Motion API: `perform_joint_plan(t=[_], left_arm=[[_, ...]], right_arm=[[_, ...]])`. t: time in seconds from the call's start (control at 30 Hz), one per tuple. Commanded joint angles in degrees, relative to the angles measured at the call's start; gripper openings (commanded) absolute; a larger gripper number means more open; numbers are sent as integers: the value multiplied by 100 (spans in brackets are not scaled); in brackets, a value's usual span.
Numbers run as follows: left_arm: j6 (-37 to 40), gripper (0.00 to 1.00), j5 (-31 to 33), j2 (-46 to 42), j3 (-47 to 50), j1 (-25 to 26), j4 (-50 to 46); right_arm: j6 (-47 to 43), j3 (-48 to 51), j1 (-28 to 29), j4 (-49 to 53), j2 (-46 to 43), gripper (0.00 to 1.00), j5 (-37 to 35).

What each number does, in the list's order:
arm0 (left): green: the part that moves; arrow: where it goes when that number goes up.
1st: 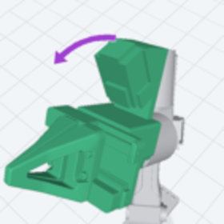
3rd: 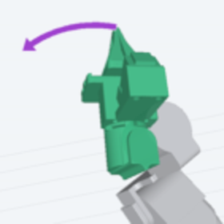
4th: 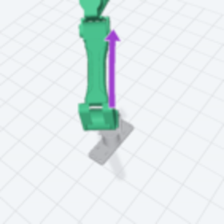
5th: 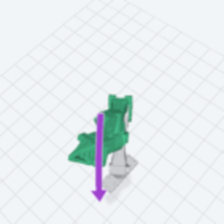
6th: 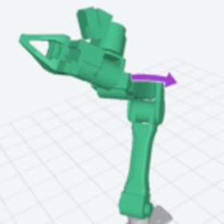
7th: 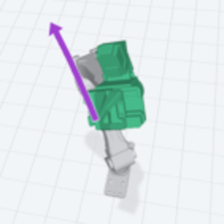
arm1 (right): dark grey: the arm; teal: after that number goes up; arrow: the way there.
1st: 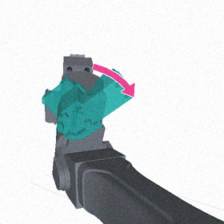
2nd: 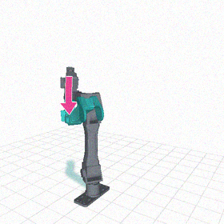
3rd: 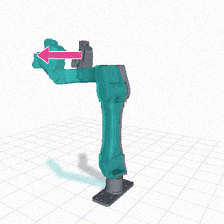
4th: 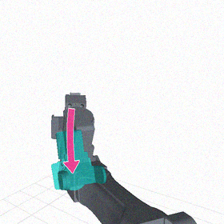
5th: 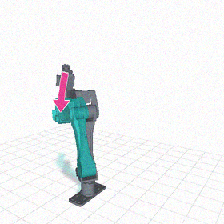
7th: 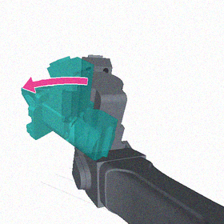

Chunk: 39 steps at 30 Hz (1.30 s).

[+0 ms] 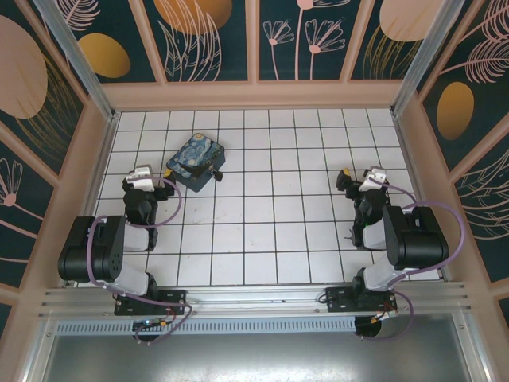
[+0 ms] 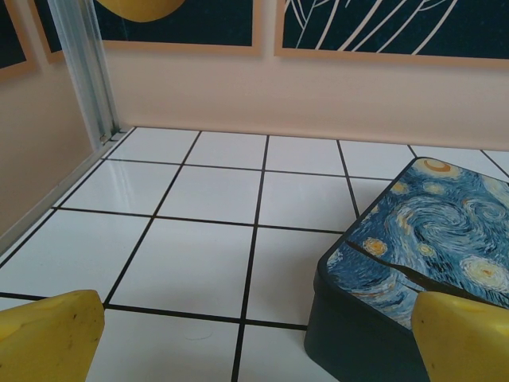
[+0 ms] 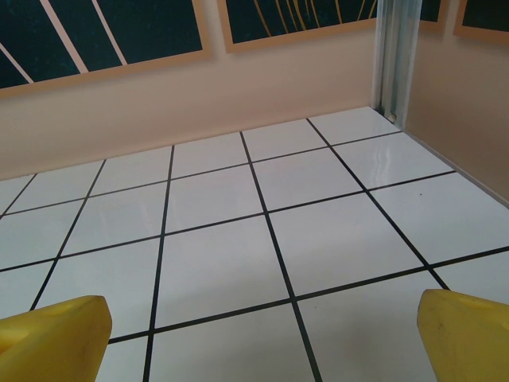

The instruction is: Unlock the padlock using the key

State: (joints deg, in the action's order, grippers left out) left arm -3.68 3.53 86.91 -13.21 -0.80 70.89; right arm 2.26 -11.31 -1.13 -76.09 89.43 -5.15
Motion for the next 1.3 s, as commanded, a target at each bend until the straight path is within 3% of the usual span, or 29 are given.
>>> perform_joint_plan(t=[0.0,0.23,0.37,0.53,0.7,0.8,0.9,1.03,1.27], left_arm=[[-71,99,58,2,-59,31,140],[-95,99,30,-67,-109,27,16],[-168,99,242,-598,-1124,9,-2289],[-650,99,262,-1009,-1865,9,-3521],[-1708,99,90,-352,-3498,9,-5440],[-2494,99,-614,4,-3785,8,-5971],[-3030,99,-720,207,-3900,12,-6535],[-2231,99,-598,723,-4653,-12,-7146],[-1371,99,-2640,2131,-6190,-19,-7432]], right_arm=[[16,6,16,-213,12,99,-144],[-112,-77,7,-70,9,99,214],[-116,-160,40,702,-792,99,88],[-25,-950,312,2541,-1607,99,-28],[251,-1888,863,3926,-1604,99,-4],[212,-2146,1406,4284,-1544,99,-18],[230,-2346,1907,4595,-1432,99,-48],[362,-2341,2413,4554,-1367,99,-75],[89,-2559,3737,4949,-1218,99,-690]])
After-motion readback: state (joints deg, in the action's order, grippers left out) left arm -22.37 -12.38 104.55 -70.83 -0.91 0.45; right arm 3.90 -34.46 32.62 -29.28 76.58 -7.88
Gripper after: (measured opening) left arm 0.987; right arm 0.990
